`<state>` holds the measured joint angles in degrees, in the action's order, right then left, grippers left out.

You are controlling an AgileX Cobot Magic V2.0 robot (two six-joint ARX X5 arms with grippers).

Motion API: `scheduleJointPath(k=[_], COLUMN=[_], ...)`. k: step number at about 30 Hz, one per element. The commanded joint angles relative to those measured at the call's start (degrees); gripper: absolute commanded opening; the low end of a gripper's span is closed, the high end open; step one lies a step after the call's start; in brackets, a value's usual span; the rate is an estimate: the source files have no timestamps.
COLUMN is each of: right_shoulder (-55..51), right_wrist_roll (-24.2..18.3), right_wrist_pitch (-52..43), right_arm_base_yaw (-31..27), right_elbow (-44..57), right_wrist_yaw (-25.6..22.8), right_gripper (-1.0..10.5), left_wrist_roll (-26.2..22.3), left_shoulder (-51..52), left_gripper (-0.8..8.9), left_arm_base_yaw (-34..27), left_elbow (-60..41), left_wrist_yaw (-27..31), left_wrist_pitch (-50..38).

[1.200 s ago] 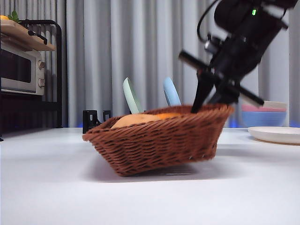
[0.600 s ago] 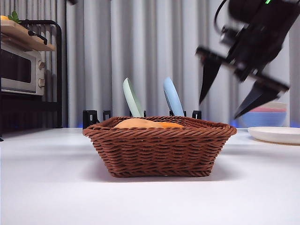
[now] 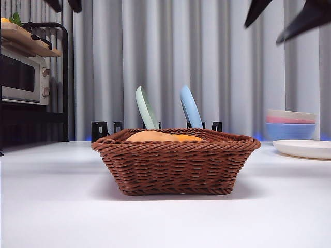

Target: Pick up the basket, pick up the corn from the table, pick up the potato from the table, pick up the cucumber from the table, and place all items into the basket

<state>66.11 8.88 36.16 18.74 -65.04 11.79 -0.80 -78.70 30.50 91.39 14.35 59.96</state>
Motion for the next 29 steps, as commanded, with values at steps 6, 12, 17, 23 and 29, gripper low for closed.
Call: scheduleJointPath(k=[6,12,17,23,29], right_shoulder=[-7.2,-12.1,-17.7,-26.6,-36.3], right_wrist_roll=[-8.0,-8.7,-8.4,-6.5,-0.4], right_wrist_pitch=[0.8,-2.3,-6.9,-11.6,-13.1], right_arm_base_yaw=[0.1,0.8,2.2,4.7,6.8], right_elbow=[0.1,2.2,7.7,19.1,30.3], right_wrist_yaw=[-0.5,-5.0,-7.9,-12.1,-15.2], right_gripper=[-0.2,-0.2,-0.2,-0.2,-0.1], left_wrist_roll=[-0.8,-0.8,-0.7,-0.3,2.4], left_shoulder=[12.5,28.5,41.8,52.9,55.9], left_gripper=[-0.09,-0.09,-0.08,-0.08,-0.07], left_arm_base_yaw=[1.3,1.4,1.4,1.4,1.4], left_elbow=[-5.7,-22.8,-38.1,-49.5,-52.1], left_wrist_yaw=[-1.2,-0.9,-0.9,-1.4,-4.3], left_wrist_pitch=[-9.1,-19.0,-24.7,-25.9,-27.2])
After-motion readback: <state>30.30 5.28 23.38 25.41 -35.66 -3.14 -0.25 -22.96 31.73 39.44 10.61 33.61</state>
